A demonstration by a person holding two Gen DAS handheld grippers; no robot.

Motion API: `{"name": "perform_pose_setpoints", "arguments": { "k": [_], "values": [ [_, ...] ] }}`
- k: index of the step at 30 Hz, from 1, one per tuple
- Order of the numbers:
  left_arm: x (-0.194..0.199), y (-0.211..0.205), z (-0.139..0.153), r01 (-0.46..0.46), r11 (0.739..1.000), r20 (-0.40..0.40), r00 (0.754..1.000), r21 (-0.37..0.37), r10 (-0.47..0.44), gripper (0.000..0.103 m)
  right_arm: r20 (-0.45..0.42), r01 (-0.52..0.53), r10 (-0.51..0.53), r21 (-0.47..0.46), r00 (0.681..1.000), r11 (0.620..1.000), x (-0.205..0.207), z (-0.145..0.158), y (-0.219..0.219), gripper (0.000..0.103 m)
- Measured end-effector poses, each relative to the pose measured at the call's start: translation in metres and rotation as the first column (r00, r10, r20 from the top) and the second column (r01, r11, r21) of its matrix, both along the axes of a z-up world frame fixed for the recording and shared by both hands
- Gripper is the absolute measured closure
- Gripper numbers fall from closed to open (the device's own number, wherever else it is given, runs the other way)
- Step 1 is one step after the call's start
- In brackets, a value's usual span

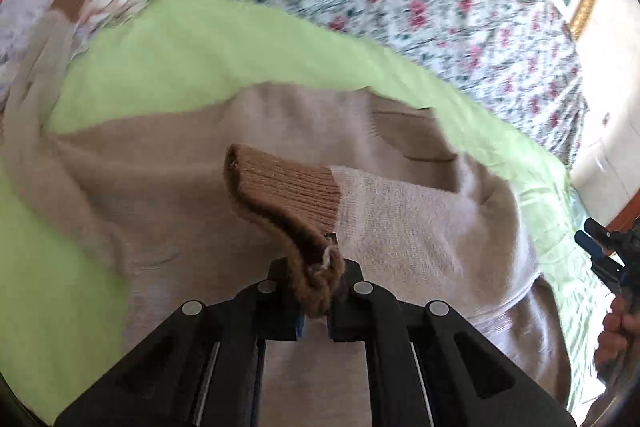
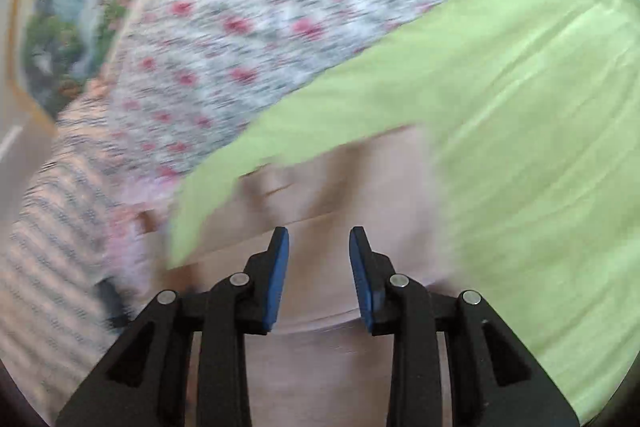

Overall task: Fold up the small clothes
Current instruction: 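Fold the sleeve across the sweater body with the right gripper and release, then grasp the other sleeve's brown cuff with the left gripper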

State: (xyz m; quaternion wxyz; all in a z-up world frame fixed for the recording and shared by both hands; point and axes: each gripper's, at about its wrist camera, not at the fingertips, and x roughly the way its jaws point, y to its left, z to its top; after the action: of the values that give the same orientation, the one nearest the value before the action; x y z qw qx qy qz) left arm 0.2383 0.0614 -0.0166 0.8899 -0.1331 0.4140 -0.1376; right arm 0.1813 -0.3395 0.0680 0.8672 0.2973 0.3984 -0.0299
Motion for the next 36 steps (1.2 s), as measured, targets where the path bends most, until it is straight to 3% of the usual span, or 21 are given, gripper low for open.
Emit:
{"name": "perform_pose_setpoints", "arguments": {
  "k": [7, 10, 11, 12, 13, 14, 16, 20, 24, 27, 29, 31, 33, 35, 36],
  "values": [
    [-0.008, 0.011, -0.002, -0.043, 0.999, 0.004, 0.999, -0.003, 0.043, 0.097, -0.175, -0.059, 0.052, -0.035, 0.983, 0.998, 0.063, -0.058, -0.023, 0.059],
    [-0.012, 0.003, -0.007, -0.024, 0.999, -0.009, 1.0, 0.023, 0.024, 0.097, -0.229, -0.103, 0.102, 0.009, 0.968, 0.995, 0.083, -0.087, -0.02, 0.059],
    [-0.014, 0.002, -0.007, -0.02, 0.999, -0.012, 1.0, 0.028, 0.021, 0.097, -0.237, -0.115, 0.119, 0.032, 0.964, 0.993, 0.086, -0.094, -0.019, 0.067],
    [-0.015, 0.001, -0.007, -0.016, 0.999, -0.013, 1.0, 0.032, 0.017, 0.097, -0.233, -0.11, 0.114, 0.031, 0.966, 0.993, 0.085, -0.093, -0.02, 0.094],
    [-0.018, 0.0, -0.006, -0.01, 0.999, -0.008, 1.0, 0.032, 0.011, 0.097, -0.211, -0.097, 0.1, 0.026, 0.972, 0.995, 0.081, -0.087, -0.024, 0.095],
    [-0.021, -0.002, -0.002, 0.005, 1.0, 0.007, 1.0, 0.02, -0.005, 0.097, -0.146, -0.073, 0.075, 0.015, 0.987, 0.997, 0.071, -0.07, -0.032, 0.095],
    [-0.023, -0.011, 0.004, 0.036, 0.999, 0.036, 0.999, -0.012, -0.035, 0.097, -0.101, -0.049, 0.045, -0.03, 0.994, 0.998, 0.06, -0.052, -0.042, 0.095],
    [-0.012, -0.036, -0.007, 0.055, 0.998, 0.016, 0.998, 0.031, -0.056, 0.097, -0.168, -0.058, 0.039, -0.108, 0.985, 0.993, 0.062, -0.068, -0.051, 0.095],
    [-0.014, -0.034, -0.017, 0.048, 0.997, -0.014, 0.999, 0.06, -0.047, 0.096, -0.206, -0.046, 0.014, -0.151, 0.978, 0.987, 0.056, -0.081, -0.056, 0.094],
    [-0.019, -0.027, -0.016, 0.047, 0.996, -0.014, 0.999, 0.076, -0.046, 0.092, -0.189, 0.025, -0.09, -0.32, 0.978, 0.947, 0.039, -0.059, -0.048, 0.087],
    [-0.02, -0.025, -0.017, 0.047, 0.995, -0.019, 0.999, 0.086, -0.046, 0.091, -0.129, 0.006, -0.048, -0.308, 0.991, 0.952, 0.027, -0.044, -0.03, 0.087],
    [-0.019, -0.027, -0.017, 0.043, 0.993, -0.026, 0.999, 0.106, -0.04, 0.091, -0.103, -0.1, 0.078, -0.232, 0.992, 0.968, 0.021, -0.042, -0.004, 0.087],
    [-0.019, -0.031, -0.016, 0.04, 0.991, -0.028, 0.999, 0.131, -0.037, 0.088, -0.181, -0.19, 0.153, -0.207, 0.972, 0.96, 0.022, -0.058, 0.015, 0.087],
    [-0.023, -0.027, -0.016, 0.034, 0.99, -0.032, 0.999, 0.139, -0.03, 0.085, -0.271, -0.2, 0.133, -0.239, 0.953, 0.95, 0.022, -0.078, 0.016, 0.087],
    [-0.026, -0.023, -0.015, 0.032, 0.99, -0.035, 0.999, 0.138, -0.027, 0.083, -0.26, -0.185, 0.128, -0.208, 0.957, 0.96, 0.018, -0.082, 0.01, 0.088]
  ]
}}
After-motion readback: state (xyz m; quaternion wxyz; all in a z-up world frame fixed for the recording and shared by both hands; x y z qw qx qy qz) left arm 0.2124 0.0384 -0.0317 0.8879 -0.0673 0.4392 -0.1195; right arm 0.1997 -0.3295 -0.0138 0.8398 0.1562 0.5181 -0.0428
